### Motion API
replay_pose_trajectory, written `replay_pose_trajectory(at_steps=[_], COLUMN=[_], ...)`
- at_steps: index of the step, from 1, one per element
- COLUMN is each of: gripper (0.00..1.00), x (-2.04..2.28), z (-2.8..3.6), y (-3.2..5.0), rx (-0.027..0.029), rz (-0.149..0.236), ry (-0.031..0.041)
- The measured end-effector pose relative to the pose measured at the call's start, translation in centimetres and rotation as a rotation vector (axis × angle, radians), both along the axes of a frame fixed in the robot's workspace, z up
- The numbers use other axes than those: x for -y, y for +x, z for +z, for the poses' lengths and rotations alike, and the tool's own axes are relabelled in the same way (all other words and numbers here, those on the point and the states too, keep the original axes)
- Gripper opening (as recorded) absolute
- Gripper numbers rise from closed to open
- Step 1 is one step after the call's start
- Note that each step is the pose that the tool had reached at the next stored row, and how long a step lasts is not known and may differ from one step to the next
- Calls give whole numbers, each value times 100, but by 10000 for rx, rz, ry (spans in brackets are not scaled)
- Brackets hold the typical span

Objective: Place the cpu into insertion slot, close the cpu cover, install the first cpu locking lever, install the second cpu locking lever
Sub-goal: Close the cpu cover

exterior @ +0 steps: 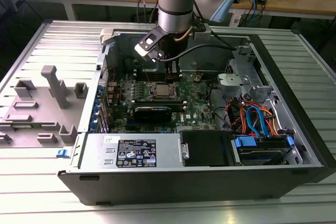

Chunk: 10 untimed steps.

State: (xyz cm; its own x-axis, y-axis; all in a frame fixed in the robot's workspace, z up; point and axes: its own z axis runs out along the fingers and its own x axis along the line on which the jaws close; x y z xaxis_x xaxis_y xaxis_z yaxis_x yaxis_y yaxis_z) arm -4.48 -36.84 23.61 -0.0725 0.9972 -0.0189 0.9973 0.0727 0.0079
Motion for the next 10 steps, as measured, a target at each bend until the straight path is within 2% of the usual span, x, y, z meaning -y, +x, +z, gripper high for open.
replay_pose_trajectory(at_steps=[10], gripper=[11], x=[0], z=[-4], y=[-21], rx=[0], rz=[-1], ry=[1])
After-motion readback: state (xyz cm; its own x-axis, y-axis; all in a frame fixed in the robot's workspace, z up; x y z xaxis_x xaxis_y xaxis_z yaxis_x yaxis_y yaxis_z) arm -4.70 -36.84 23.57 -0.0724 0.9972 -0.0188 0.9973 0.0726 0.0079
